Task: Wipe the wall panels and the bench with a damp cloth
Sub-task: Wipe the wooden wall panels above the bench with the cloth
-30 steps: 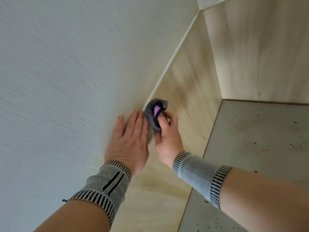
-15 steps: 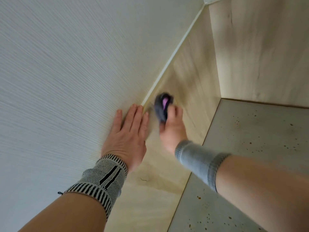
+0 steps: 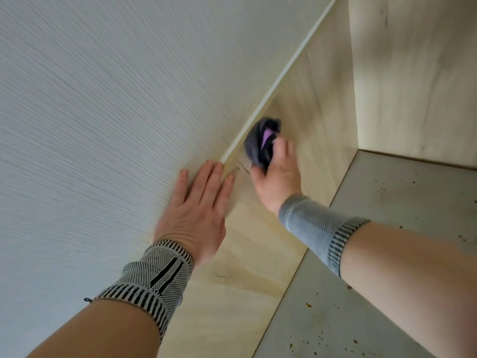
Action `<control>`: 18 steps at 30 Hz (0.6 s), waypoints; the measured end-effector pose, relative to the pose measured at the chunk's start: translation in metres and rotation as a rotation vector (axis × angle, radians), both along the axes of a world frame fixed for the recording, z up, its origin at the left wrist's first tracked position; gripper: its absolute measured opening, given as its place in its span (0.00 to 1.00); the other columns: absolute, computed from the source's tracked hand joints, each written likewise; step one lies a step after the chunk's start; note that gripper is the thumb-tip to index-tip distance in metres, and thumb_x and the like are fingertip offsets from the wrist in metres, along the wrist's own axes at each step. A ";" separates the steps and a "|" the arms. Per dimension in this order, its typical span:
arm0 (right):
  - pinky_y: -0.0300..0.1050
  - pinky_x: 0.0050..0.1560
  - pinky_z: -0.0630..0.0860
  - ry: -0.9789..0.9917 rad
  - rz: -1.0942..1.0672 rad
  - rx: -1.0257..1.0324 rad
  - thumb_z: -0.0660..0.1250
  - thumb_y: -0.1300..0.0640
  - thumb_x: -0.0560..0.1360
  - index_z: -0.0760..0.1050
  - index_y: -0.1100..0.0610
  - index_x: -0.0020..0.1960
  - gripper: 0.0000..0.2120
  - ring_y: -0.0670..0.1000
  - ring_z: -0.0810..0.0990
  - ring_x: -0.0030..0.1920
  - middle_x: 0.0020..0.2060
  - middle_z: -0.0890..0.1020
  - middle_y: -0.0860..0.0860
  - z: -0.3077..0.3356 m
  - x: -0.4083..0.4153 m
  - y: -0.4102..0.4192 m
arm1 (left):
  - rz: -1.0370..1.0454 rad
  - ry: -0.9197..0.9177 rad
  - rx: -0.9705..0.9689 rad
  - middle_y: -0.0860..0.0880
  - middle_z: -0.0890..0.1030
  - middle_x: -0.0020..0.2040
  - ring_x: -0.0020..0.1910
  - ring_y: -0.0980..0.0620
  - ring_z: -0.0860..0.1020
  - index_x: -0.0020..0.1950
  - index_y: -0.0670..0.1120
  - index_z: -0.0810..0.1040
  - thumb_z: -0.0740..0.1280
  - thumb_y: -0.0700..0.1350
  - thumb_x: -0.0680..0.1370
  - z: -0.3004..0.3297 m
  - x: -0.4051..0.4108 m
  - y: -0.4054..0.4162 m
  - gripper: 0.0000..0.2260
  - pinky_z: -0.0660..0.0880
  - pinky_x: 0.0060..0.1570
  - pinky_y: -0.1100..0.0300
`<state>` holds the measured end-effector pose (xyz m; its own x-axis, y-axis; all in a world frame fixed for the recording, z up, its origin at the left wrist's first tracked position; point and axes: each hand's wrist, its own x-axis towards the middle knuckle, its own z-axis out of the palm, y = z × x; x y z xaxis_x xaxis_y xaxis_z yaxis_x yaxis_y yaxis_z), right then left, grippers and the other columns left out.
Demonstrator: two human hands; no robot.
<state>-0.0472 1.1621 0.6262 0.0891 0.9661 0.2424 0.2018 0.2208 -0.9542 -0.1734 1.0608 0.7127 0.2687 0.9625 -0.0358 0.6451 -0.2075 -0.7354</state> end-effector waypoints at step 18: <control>0.48 0.51 0.72 0.100 -0.256 -0.507 0.68 0.52 0.74 0.67 0.56 0.59 0.18 0.55 0.74 0.56 0.56 0.73 0.53 -0.012 0.006 0.011 | 0.122 0.027 -0.085 0.43 0.18 0.66 0.75 0.42 0.28 0.66 0.43 0.17 0.45 0.56 0.82 0.004 0.010 -0.003 0.35 0.15 0.58 0.42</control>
